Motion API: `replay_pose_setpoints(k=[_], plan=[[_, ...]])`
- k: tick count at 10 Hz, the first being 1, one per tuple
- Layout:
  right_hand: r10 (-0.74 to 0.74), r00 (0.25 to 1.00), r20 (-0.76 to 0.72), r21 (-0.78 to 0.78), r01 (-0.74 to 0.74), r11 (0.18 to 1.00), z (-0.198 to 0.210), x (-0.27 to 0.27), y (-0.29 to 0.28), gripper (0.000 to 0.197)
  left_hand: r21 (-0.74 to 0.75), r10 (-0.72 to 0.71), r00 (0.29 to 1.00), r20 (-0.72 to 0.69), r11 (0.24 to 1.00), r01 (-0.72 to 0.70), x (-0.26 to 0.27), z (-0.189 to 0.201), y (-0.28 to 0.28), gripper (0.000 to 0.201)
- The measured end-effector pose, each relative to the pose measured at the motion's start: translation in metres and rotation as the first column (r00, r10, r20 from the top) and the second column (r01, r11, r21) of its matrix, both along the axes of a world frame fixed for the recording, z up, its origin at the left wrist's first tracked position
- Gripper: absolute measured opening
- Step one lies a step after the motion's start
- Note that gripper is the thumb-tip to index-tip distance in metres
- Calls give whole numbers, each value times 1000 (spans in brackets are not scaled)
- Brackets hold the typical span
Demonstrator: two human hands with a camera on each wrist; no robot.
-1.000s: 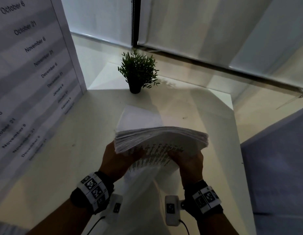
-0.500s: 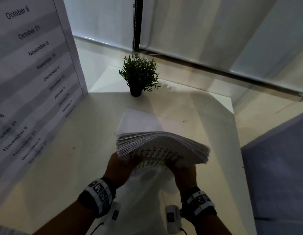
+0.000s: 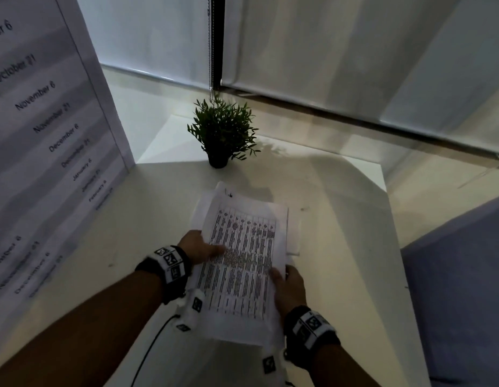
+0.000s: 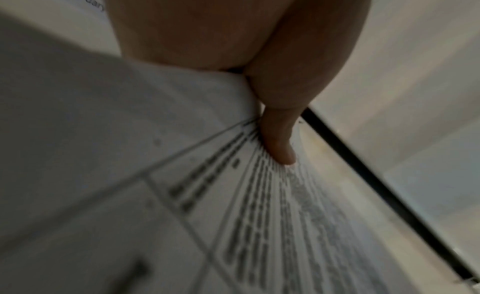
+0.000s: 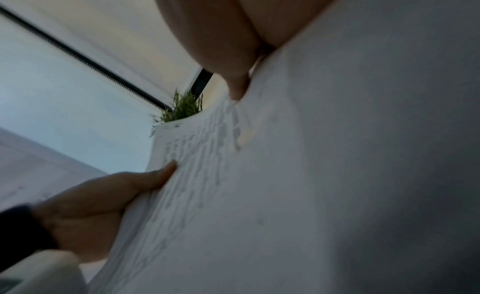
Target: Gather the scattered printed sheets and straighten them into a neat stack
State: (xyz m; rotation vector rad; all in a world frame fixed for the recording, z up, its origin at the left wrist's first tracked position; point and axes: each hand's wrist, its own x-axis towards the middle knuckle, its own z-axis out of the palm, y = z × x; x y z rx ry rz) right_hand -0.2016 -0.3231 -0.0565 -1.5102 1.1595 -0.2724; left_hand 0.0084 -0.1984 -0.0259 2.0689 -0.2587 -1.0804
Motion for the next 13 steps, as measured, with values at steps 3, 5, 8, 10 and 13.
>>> replay_pose_setpoints(k=[3, 5, 8, 10, 13], plan=[[98, 972, -215, -4, -101, 995, -27, 30, -2, 59, 47, 1, 999, 33, 999, -2, -17, -38, -20, 74], [56, 976, -209, -52, -69, 996, -31, 20, -9, 47, 12, 71, 985, 158, 997, -74, -17, -46, -1, 44], [33, 929, -368, -186, -108, 976, -32, 7, 7, 41, 0, 194, 965, 178, 980, -197, -41, -68, 25, 33], [68, 934, -351, -171, -135, 976, -30, 8, -2, 40, -22, 197, 941, 275, 980, -199, -38, -60, 23, 32], [101, 861, -498, -296, -278, 914, 24, -33, -15, 44, -137, 326, 856, 402, 945, -296, -26, -40, 52, 26]])
